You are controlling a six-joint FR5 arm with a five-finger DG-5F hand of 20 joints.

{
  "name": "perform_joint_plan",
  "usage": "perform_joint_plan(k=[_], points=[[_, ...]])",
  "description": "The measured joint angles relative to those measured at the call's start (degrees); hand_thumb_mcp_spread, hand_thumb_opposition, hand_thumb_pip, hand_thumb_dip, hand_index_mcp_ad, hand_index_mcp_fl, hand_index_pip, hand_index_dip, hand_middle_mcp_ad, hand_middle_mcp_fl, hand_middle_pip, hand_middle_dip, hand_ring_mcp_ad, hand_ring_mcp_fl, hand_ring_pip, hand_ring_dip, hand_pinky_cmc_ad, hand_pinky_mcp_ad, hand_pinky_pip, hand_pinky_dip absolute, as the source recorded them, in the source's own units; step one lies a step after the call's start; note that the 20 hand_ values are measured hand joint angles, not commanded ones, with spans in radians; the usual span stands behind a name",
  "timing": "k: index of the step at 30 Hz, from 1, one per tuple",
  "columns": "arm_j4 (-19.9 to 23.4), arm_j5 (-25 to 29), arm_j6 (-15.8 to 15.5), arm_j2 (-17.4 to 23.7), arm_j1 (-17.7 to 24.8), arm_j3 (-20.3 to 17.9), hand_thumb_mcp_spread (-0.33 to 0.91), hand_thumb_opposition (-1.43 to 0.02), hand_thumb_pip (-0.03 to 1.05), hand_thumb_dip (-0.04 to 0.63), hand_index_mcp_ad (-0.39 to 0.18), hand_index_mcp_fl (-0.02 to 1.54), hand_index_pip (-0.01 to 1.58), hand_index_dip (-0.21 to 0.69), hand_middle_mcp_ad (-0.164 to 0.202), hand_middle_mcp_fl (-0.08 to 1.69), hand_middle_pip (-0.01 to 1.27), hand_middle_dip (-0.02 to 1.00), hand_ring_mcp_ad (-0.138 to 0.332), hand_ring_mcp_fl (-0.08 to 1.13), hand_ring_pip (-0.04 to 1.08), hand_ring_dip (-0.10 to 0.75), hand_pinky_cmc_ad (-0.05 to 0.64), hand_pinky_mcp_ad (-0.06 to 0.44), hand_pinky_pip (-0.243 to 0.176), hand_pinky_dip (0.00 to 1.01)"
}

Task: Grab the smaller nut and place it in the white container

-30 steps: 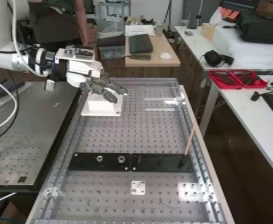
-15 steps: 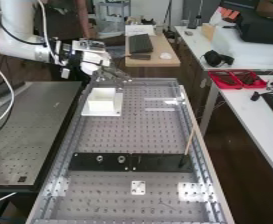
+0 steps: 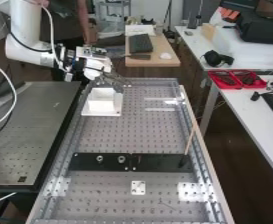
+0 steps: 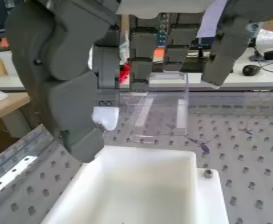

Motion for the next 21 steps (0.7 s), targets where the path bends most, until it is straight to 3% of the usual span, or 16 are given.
perform_joint_plan(k=[21], points=[[0.8, 0.6, 2.0, -0.6, -1.1, -0.6, 0.49, -0.95, 0.58, 0.267, -0.143, 0.42, 1.53, 0.264, 0.000, 0.38, 0.12, 0.25, 0.077, 0.10, 0.11, 0.126, 0.346, 0.297, 0.051, 0.35]])
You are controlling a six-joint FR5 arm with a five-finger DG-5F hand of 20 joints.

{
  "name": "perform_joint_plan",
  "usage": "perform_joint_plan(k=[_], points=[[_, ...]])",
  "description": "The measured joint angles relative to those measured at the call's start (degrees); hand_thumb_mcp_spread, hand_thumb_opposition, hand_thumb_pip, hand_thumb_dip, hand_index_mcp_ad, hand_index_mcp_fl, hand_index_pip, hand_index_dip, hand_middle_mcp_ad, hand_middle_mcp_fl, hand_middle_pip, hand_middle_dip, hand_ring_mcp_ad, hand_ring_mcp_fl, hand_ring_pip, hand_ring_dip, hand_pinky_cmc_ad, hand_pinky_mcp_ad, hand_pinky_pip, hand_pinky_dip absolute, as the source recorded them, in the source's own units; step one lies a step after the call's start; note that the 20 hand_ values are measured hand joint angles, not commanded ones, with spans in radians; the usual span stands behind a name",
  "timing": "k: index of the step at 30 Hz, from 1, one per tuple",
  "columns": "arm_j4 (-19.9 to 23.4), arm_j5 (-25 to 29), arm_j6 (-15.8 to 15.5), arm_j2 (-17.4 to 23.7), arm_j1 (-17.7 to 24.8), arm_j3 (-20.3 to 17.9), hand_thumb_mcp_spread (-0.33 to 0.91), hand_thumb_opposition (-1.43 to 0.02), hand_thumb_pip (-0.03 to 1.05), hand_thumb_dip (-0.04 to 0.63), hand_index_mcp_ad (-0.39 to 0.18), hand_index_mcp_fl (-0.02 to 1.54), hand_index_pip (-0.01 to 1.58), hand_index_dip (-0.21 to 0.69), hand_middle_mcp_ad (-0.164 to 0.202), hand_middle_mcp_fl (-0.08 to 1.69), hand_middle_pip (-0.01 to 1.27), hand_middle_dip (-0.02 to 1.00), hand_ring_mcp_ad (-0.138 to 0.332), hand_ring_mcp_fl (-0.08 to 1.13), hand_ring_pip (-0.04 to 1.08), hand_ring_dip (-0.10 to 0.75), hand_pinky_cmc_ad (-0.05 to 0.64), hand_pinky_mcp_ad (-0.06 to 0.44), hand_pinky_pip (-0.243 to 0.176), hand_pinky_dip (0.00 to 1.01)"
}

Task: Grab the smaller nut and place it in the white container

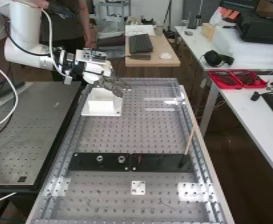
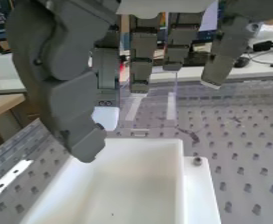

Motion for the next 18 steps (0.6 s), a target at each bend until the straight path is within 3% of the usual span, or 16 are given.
perform_joint_plan(k=[5, 9, 13, 18], points=[[-0.9, -0.5, 0.8, -1.0, -0.3, 0.5, 0.49, -0.95, 0.58, 0.267, -0.143, 0.42, 1.53, 0.265, 0.000, 0.38, 0.12, 0.25, 0.077, 0.10, 0.11, 0.126, 0.346, 0.297, 0.051, 0.35], [-2.4, -0.8, 1.1, -1.7, -0.6, 1.4, 0.49, -0.92, 0.62, 0.269, -0.148, 0.27, 1.53, 0.253, 0.000, 0.37, 0.12, 0.25, 0.077, 0.10, 0.11, 0.126, 0.349, 0.297, 0.051, 0.36], [-3.6, -1.0, 1.1, -2.1, -1.2, 2.4, 0.49, -0.88, 0.64, 0.269, -0.150, 0.07, 1.36, 0.187, 0.000, 0.28, 0.11, 0.25, 0.080, 0.06, 0.09, 0.126, 0.346, 0.297, 0.049, 0.39], [-4.4, -0.9, 1.2, -2.2, -1.7, 3.4, 0.44, -0.87, 0.69, 0.269, -0.150, 0.00, 1.26, 0.106, 0.000, 0.23, 0.11, 0.25, 0.080, 0.03, 0.10, 0.126, 0.346, 0.293, 0.033, 0.45]])
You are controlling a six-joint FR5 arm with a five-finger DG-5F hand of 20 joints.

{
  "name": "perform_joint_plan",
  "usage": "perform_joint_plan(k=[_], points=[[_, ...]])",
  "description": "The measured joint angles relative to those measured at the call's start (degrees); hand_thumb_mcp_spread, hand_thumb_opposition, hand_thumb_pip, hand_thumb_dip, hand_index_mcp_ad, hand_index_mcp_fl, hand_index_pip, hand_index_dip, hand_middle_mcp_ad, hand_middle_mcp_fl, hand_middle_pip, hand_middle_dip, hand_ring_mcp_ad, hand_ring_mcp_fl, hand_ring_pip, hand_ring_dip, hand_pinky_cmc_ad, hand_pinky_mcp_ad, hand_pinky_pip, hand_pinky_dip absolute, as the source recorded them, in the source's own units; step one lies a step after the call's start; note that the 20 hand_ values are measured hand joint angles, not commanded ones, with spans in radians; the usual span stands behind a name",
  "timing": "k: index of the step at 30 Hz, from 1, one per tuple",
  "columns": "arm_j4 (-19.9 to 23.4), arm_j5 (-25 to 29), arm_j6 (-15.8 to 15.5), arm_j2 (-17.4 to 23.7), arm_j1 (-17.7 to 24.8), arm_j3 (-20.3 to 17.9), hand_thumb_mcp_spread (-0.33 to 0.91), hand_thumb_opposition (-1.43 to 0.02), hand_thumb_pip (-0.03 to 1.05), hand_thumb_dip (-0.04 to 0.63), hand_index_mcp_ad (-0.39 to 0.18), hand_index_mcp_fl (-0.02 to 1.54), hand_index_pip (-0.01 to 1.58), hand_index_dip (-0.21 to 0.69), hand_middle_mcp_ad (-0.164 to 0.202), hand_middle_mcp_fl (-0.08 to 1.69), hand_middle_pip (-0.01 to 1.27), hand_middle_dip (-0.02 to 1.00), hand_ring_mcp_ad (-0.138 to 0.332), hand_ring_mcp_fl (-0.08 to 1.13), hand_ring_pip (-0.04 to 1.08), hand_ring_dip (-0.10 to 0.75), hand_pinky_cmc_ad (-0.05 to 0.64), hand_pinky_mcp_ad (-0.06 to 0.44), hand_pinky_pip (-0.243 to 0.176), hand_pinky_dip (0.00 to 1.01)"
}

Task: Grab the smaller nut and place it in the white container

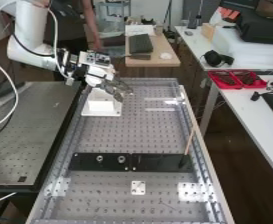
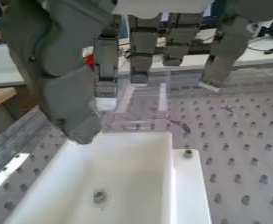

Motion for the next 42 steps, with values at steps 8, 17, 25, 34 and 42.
perform_joint_plan(k=[8, 17, 25, 34, 42], points=[[0.0, 2.7, -0.6, 2.7, -1.2, 1.2, 0.41, -0.85, 0.70, 0.269, -0.150, 0.00, 1.19, 0.045, 0.000, 0.23, 0.11, 0.25, 0.082, 0.03, 0.10, 0.126, 0.351, 0.297, 0.002, 0.51], [-6.6, 10.0, -3.0, 9.2, -5.6, 8.7, 0.31, -0.82, 0.58, 0.236, -0.147, 0.00, 0.54, -0.030, 0.003, 0.18, 0.11, 0.24, 0.093, 0.00, 0.13, 0.126, 0.356, 0.309, -0.061, 0.62], [-11.7, 13.8, -4.3, 11.4, -9.3, 13.3, 0.27, -0.79, 0.56, 0.206, -0.124, 0.04, 0.23, -0.030, 0.019, 0.15, 0.11, 0.25, 0.126, 0.00, 0.13, 0.126, 0.363, 0.330, -0.075, 0.65], [-13.5, 12.4, -6.2, 11.8, -11.5, 16.0, 0.27, -0.78, 0.56, 0.204, -0.124, 0.03, 0.18, -0.030, 0.021, 0.14, 0.11, 0.25, 0.127, 0.00, 0.13, 0.126, 0.403, 0.328, -0.094, 0.67], [-14.9, 9.6, -6.8, 10.7, -13.0, 17.8, 0.27, -0.78, 0.56, 0.204, -0.124, 0.05, 0.18, -0.030, 0.021, 0.15, 0.11, 0.24, 0.127, 0.00, 0.13, 0.126, 0.403, 0.328, -0.094, 0.67]])
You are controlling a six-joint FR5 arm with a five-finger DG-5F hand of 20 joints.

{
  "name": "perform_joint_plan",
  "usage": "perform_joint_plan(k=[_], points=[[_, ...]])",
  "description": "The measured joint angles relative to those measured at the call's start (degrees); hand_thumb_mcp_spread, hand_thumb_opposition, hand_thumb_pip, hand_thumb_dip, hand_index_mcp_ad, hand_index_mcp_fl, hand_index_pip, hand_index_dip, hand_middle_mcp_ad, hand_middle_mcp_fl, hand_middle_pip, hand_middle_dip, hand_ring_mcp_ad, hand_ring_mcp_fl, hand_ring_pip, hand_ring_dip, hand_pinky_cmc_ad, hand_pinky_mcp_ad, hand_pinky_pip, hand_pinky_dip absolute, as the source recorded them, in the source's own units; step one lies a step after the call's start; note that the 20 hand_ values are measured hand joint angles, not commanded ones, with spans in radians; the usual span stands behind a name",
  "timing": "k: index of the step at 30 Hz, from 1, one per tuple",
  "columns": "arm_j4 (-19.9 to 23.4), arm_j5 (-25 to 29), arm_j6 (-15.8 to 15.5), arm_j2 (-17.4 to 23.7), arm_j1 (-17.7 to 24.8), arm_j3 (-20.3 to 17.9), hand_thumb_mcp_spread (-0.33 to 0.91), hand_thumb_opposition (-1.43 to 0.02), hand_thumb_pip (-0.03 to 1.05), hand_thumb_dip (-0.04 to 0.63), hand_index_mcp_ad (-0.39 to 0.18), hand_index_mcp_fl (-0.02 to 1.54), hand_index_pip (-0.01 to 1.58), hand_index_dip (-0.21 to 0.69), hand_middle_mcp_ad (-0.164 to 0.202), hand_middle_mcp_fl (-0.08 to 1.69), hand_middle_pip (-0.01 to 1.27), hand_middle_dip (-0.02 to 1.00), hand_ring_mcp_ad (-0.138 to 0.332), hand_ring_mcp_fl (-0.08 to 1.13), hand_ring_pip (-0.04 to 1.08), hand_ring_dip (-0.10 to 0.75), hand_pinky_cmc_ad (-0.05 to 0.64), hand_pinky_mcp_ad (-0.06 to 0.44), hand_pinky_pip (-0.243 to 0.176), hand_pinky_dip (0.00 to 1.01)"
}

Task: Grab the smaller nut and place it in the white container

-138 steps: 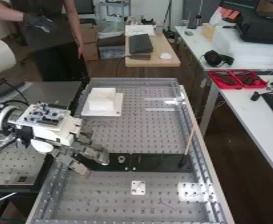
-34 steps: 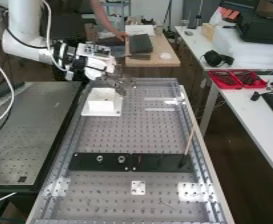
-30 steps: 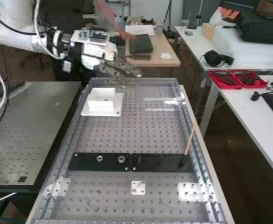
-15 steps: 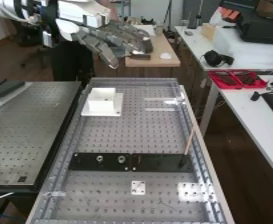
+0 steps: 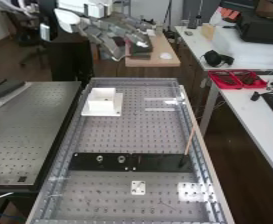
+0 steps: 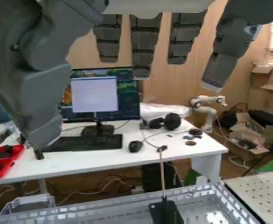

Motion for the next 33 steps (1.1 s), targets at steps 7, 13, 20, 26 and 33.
perform_joint_plan(k=[7, 13, 20, 26, 33], points=[[-0.4, -2.0, 0.3, -0.9, -0.9, 0.3, 0.27, -0.78, 0.56, 0.204, -0.124, 0.05, 0.18, -0.030, 0.021, 0.15, 0.11, 0.25, 0.127, 0.00, 0.13, 0.126, 0.403, 0.328, -0.094, 0.68], [0.0, -2.9, 0.3, -0.8, -1.5, 0.3, 0.27, -0.78, 0.56, 0.204, -0.124, 0.05, 0.18, -0.030, 0.017, 0.15, 0.11, 0.24, 0.127, 0.00, 0.13, 0.126, 0.396, 0.328, -0.096, 0.68], [0.1, -3.1, 0.2, -0.7, -1.7, 0.2, 0.27, -0.78, 0.56, 0.204, -0.124, 0.05, 0.18, -0.030, 0.021, 0.15, 0.11, 0.24, 0.126, 0.00, 0.13, 0.126, 0.415, 0.328, -0.101, 0.68], [0.1, -3.3, 0.0, -0.7, -1.8, 0.2, 0.27, -0.78, 0.56, 0.204, -0.124, 0.05, 0.18, -0.030, 0.021, 0.15, 0.11, 0.25, 0.126, 0.00, 0.13, 0.126, 0.415, 0.328, -0.101, 0.68], [0.1, -3.9, -0.6, -0.5, -2.0, 0.5, 0.27, -0.78, 0.56, 0.204, -0.124, 0.05, 0.18, -0.030, 0.021, 0.15, 0.11, 0.25, 0.126, 0.00, 0.13, 0.126, 0.415, 0.328, -0.101, 0.68]])
